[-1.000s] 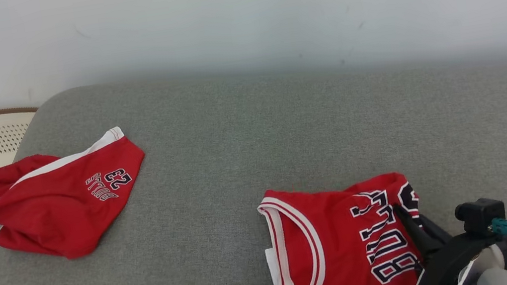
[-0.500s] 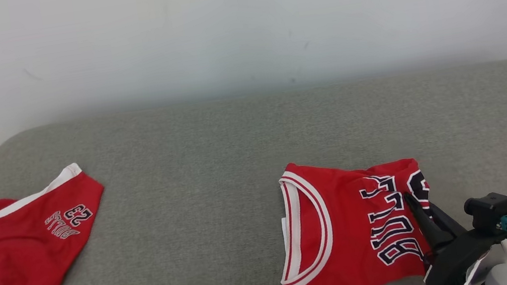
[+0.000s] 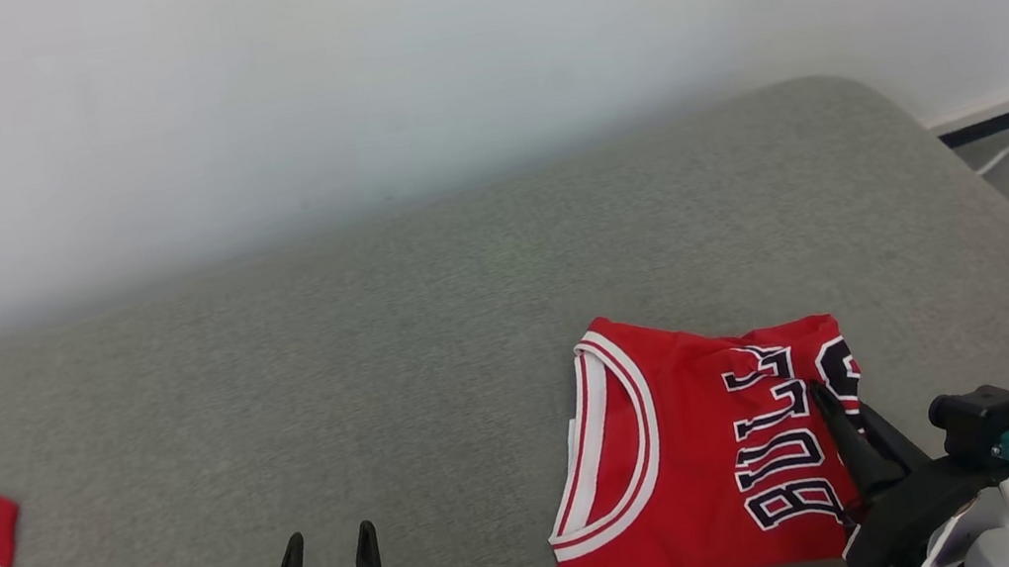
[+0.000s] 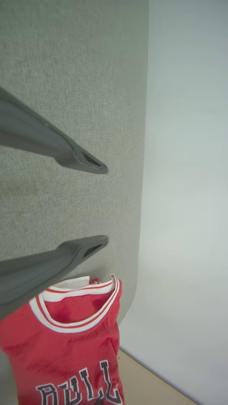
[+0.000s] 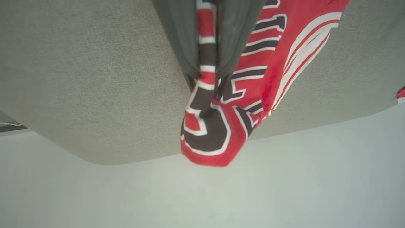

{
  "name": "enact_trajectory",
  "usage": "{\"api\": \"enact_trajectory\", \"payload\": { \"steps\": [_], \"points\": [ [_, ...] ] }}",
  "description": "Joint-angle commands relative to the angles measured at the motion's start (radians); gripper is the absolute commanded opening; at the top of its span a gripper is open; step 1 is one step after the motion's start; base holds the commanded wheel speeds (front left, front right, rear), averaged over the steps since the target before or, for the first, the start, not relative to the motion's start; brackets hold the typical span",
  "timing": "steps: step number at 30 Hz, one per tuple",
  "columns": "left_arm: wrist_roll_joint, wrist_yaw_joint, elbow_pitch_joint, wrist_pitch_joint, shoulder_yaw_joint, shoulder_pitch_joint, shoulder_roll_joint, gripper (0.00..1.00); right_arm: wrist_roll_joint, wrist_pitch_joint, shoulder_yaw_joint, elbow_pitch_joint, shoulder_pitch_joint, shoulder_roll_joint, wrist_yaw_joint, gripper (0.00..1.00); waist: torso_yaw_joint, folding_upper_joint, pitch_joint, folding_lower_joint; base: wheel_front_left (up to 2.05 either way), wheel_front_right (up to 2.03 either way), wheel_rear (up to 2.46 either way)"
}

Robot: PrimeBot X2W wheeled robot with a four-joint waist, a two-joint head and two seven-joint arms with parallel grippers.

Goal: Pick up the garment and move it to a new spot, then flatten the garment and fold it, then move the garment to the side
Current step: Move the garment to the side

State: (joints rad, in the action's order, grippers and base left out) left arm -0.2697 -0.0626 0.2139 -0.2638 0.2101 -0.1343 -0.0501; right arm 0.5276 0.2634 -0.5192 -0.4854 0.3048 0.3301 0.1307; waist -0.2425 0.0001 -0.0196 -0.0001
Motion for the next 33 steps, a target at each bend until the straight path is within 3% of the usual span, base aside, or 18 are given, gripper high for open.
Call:
{"api": "enact_trajectory", "payload": {
  "steps": [1,8,14,26,33],
  "points": [
    [0.006,0.000,-0.004,-0.001,0.001,-0.013,-0.001,1.00,0.000,0.001,0.001,-0.001,-0.005,-0.003,0.000,0.00,-0.107,-0.0001,0.020,0.0001,0.00,0.00,0.00],
    [0.021,0.003,-0.016,-0.001,0.008,-0.037,-0.001,1.00,0.007,0.001,0.017,-0.008,-0.021,-0.020,0.000,0.00,-0.185,-0.0001,0.056,0.0001,0.00,0.00,0.00],
    [0.049,0.014,-0.043,-0.001,0.017,-0.055,-0.001,1.00,0.011,0.001,0.045,-0.011,-0.024,-0.038,0.000,0.00,-0.183,-0.0001,0.081,0.0001,0.00,0.00,0.00],
    [0.122,0.036,-0.113,-0.001,0.047,-0.100,-0.001,1.00,-0.061,0.001,0.157,-0.034,0.147,-0.008,0.000,0.00,-0.048,-0.0001,0.208,0.0001,0.00,0.00,0.00],
    [0.154,0.055,-0.136,-0.001,0.052,-0.138,-0.001,1.00,-0.125,0.001,0.231,-0.150,0.332,0.065,0.000,0.00,0.028,-0.0001,0.296,0.0001,0.00,0.00,0.00]
  ]
}}
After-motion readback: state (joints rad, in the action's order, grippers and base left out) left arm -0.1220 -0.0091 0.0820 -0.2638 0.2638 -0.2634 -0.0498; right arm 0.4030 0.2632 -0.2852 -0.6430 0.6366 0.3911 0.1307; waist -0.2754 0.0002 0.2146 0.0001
